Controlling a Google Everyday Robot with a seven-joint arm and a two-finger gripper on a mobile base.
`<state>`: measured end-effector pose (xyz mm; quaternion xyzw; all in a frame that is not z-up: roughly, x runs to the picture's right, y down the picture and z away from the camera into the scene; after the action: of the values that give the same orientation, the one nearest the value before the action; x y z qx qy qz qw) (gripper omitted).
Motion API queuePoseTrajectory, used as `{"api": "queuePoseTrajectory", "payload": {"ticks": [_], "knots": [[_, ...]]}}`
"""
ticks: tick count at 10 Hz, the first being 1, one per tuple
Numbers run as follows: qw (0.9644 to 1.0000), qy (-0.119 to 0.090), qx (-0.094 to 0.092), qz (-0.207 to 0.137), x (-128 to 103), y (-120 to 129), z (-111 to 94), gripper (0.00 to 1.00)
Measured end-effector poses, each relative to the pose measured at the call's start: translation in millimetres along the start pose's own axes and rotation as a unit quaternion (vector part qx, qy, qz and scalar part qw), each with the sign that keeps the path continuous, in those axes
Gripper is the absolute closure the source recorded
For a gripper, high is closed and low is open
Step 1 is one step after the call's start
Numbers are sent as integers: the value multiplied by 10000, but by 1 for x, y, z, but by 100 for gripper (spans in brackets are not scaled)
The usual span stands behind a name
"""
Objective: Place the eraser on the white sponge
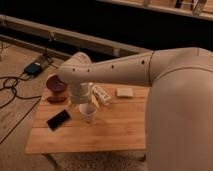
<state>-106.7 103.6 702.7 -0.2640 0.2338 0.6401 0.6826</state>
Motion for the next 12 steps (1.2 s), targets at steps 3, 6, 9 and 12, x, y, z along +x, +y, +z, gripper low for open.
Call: {"api": "queuePoseTrajectory", "payload": {"ticks": [3, 6, 9, 12], "knots": [[10000, -2, 0, 0, 0, 0, 0, 20], [10000, -18, -22, 23, -3, -1, -2, 20], [9999, -62, 5, 89, -15, -18, -7, 20], [9992, -89, 364, -125, -23, -12, -1, 20]]}}
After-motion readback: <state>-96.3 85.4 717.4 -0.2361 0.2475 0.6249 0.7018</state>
